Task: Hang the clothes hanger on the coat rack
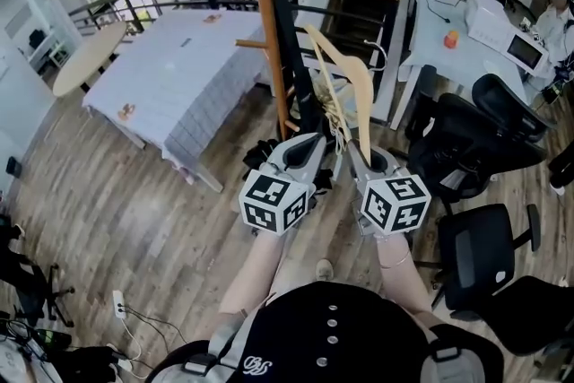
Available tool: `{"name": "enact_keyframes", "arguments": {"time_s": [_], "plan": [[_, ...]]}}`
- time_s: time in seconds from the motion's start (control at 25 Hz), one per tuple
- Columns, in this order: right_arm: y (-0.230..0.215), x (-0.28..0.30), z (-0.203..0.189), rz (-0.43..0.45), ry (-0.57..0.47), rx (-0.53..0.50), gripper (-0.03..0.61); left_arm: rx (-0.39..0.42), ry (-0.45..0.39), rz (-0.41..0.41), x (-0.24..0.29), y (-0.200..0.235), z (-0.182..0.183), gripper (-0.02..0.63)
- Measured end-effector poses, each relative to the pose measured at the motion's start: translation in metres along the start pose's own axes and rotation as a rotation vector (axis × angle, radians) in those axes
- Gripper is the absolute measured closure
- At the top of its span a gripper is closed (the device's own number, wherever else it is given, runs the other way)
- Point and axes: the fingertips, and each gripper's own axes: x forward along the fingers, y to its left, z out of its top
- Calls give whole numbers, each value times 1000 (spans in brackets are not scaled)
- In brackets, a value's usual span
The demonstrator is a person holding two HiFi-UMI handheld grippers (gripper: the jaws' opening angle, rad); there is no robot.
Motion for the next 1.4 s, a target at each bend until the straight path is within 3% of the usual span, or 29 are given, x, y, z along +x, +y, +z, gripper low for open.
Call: {"name": "enact_keyframes", "arguments": {"time_s": [0.76, 1.4], "plan": [[-56, 80, 25, 56, 3, -44, 580, -12, -27, 59, 78, 56, 7, 614], [-68, 96, 21, 34, 28, -51, 580, -25, -17, 52, 88, 67, 2, 614]]}}
